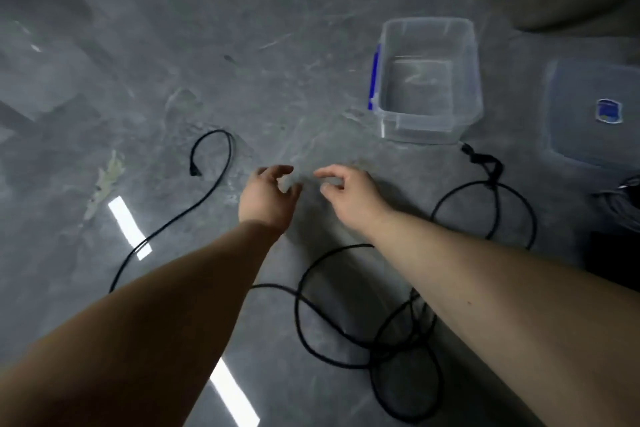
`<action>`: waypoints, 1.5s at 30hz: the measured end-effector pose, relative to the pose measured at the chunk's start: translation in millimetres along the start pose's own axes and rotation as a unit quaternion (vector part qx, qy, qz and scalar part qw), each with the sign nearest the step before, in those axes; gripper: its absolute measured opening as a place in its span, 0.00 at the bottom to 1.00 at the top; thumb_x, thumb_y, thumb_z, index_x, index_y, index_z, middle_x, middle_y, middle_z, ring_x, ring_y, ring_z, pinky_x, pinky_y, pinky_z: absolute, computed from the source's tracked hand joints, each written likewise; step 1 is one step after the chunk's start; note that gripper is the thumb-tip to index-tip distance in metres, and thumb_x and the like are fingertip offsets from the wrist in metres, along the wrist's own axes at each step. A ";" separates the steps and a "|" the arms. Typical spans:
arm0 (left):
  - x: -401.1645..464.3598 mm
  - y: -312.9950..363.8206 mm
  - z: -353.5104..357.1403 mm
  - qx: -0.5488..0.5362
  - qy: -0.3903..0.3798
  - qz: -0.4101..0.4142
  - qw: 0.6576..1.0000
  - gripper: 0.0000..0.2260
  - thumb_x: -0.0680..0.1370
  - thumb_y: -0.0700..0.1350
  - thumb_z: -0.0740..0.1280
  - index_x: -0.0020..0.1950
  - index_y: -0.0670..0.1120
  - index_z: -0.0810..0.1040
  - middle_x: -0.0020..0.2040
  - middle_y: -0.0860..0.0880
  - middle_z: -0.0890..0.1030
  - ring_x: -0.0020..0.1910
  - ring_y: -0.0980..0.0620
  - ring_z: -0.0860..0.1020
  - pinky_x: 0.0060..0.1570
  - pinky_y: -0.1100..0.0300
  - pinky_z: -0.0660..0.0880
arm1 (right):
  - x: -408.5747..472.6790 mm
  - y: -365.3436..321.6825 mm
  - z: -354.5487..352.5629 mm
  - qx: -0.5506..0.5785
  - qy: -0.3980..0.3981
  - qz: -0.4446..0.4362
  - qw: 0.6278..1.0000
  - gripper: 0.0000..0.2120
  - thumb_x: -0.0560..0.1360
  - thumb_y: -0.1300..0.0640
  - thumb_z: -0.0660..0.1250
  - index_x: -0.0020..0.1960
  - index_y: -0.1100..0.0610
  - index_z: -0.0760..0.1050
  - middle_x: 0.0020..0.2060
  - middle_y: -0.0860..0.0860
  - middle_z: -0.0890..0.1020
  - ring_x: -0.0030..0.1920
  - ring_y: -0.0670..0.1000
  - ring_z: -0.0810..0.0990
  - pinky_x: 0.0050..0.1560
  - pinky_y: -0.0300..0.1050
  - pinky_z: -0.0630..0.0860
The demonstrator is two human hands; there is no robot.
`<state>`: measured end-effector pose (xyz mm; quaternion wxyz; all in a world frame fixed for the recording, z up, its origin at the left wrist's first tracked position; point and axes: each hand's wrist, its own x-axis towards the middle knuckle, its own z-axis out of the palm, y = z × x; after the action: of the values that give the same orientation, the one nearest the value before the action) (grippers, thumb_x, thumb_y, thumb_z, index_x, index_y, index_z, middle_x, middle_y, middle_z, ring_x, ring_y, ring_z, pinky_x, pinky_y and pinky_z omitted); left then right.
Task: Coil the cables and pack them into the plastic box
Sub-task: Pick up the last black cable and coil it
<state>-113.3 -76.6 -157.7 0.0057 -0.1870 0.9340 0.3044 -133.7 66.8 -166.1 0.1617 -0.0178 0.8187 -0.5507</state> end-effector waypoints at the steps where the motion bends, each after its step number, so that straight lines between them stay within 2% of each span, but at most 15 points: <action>1: 4.8 -18.6 -7.8 0.030 0.010 -0.006 0.999 0.17 0.78 0.50 0.68 0.66 0.50 0.76 0.66 0.47 0.74 0.62 0.45 0.74 0.60 0.56 0.69 | 4.8 -4.8 16.6 -0.005 -0.008 -0.003 1.000 0.12 0.78 0.62 0.63 0.58 0.53 0.78 0.44 0.52 0.73 0.30 0.41 0.67 0.31 0.32 0.63; 4: 16.2 -71.6 -30.7 0.095 0.006 -0.059 0.994 0.20 0.79 0.51 0.65 0.71 0.52 0.71 0.72 0.46 0.69 0.69 0.41 0.66 0.68 0.50 0.63 | 15.7 -15.7 59.8 -0.014 -0.022 -0.008 1.000 0.13 0.78 0.64 0.62 0.60 0.56 0.78 0.45 0.53 0.73 0.30 0.39 0.62 0.30 0.29 0.60; 8: 22.3 -116.4 -51.3 0.100 -0.017 -0.118 0.988 0.23 0.80 0.53 0.62 0.75 0.55 0.65 0.74 0.48 0.67 0.73 0.43 0.61 0.69 0.47 0.62 | 22.1 -20.6 101.3 -0.015 -0.027 0.001 1.000 0.13 0.78 0.64 0.62 0.60 0.56 0.78 0.49 0.53 0.76 0.30 0.39 0.62 0.30 0.29 0.60; 11: 26.3 -129.8 -57.2 0.105 -0.019 -0.137 0.985 0.21 0.80 0.54 0.61 0.73 0.56 0.67 0.72 0.48 0.69 0.72 0.43 0.63 0.66 0.45 0.61 | 26.1 -22.2 117.8 -0.025 -0.028 -0.001 0.999 0.14 0.78 0.64 0.62 0.61 0.56 0.78 0.53 0.54 0.80 0.32 0.40 0.67 0.33 0.30 0.63; 15: 31.0 -134.2 -53.9 0.120 -0.037 -0.138 0.982 0.11 0.81 0.50 0.60 0.62 0.52 0.74 0.62 0.45 0.77 0.66 0.41 0.67 0.59 0.47 0.62 | 28.2 -20.5 125.8 -0.018 -0.032 0.002 0.999 0.15 0.78 0.65 0.61 0.62 0.58 0.77 0.60 0.56 0.79 0.28 0.37 0.65 0.33 0.29 0.62; 18: 31.7 -129.6 -48.5 0.157 -0.044 -0.124 0.979 0.12 0.80 0.48 0.58 0.62 0.48 0.75 0.62 0.43 0.76 0.65 0.40 0.68 0.60 0.47 0.63 | 26.4 -17.3 124.2 -0.027 -0.032 0.012 0.999 0.15 0.78 0.65 0.61 0.63 0.58 0.77 0.62 0.56 0.78 0.30 0.37 0.63 0.34 0.29 0.61; 21: 29.9 -120.4 -39.1 0.121 -0.046 -0.089 0.988 0.12 0.80 0.49 0.60 0.60 0.47 0.76 0.62 0.44 0.77 0.65 0.41 0.69 0.61 0.47 0.65 | 21.9 -20.8 117.1 -0.029 -0.020 0.021 0.999 0.15 0.79 0.66 0.60 0.63 0.60 0.76 0.61 0.56 0.79 0.38 0.39 0.72 0.40 0.31 0.68; 23: 26.4 -106.1 -31.4 0.021 -0.033 -0.039 0.998 0.07 0.79 0.49 0.63 0.52 0.48 0.78 0.56 0.45 0.80 0.59 0.42 0.74 0.60 0.48 0.71 | 19.4 -25.2 108.1 -0.014 0.003 0.026 1.000 0.14 0.79 0.65 0.61 0.63 0.62 0.76 0.58 0.57 0.80 0.48 0.45 0.75 0.45 0.31 0.69; 26: 17.3 -71.5 -26.7 -0.129 -0.040 0.003 0.991 0.03 0.78 0.42 0.66 0.44 0.49 0.76 0.43 0.49 0.81 0.46 0.47 0.79 0.50 0.59 0.74 | 18.9 -29.8 87.9 -0.014 0.038 0.034 0.999 0.10 0.80 0.59 0.62 0.52 0.63 0.79 0.42 0.57 0.80 0.44 0.50 0.73 0.41 0.38 0.68; 28: 10.1 -46.2 -28.4 -0.161 -0.056 0.025 0.985 0.03 0.78 0.42 0.67 0.44 0.48 0.77 0.40 0.53 0.78 0.42 0.51 0.77 0.46 0.61 0.72 | 18.6 -32.6 70.2 -0.024 0.068 0.040 0.997 0.14 0.79 0.55 0.62 0.41 0.64 0.76 0.35 0.62 0.77 0.38 0.52 0.71 0.39 0.47 0.69; 32: 1.6 3.6 -37.1 -0.143 -0.089 0.100 0.981 0.02 0.77 0.43 0.69 0.44 0.48 0.79 0.39 0.55 0.77 0.43 0.53 0.76 0.44 0.65 0.69 | 10.6 -39.4 23.8 -0.013 0.121 0.043 0.992 0.15 0.78 0.54 0.63 0.45 0.66 0.78 0.38 0.64 0.81 0.39 0.58 0.76 0.45 0.53 0.76; 34: -0.1 33.4 -45.1 -0.122 -0.078 0.144 0.979 0.01 0.77 0.43 0.68 0.48 0.48 0.79 0.41 0.55 0.76 0.47 0.52 0.76 0.44 0.67 0.66 | 0.6 -43.6 -8.6 -0.028 0.129 0.042 0.990 0.14 0.78 0.54 0.62 0.47 0.65 0.79 0.41 0.61 0.82 0.43 0.61 0.80 0.47 0.52 0.77; 37: -5.4 84.8 -61.0 -0.101 -0.032 0.197 0.975 0.10 0.77 0.42 0.69 0.58 0.46 0.76 0.51 0.50 0.74 0.53 0.50 0.75 0.48 0.69 0.64 | -27.0 -57.4 -64.3 -0.058 0.126 0.022 0.990 0.14 0.79 0.55 0.61 0.41 0.63 0.76 0.40 0.61 0.83 0.43 0.62 0.81 0.50 0.55 0.79; 41: -19.5 155.2 -76.1 -0.094 -0.040 0.261 0.960 0.25 0.77 0.43 0.69 0.73 0.49 0.69 0.71 0.46 0.69 0.68 0.47 0.69 0.65 0.60 0.66 | -74.6 -95.5 -133.7 -0.089 0.102 -0.038 0.990 0.13 0.81 0.55 0.59 0.45 0.62 0.77 0.37 0.58 0.81 0.39 0.56 0.77 0.45 0.49 0.74; 45: -37.8 216.0 -76.2 -0.055 -0.067 0.282 0.955 0.18 0.79 0.46 0.67 0.69 0.50 0.74 0.72 0.47 0.70 0.71 0.45 0.67 0.69 0.56 0.63 | -110.0 -123.7 -192.0 -0.066 0.098 -0.082 0.990 0.12 0.81 0.58 0.57 0.42 0.53 0.75 0.33 0.49 0.78 0.36 0.50 0.75 0.43 0.46 0.74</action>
<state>-146.5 53.9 31.5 -0.0282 0.1050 0.9280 0.3564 -102.6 213.1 38.6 0.0331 -0.0412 0.8610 -0.5059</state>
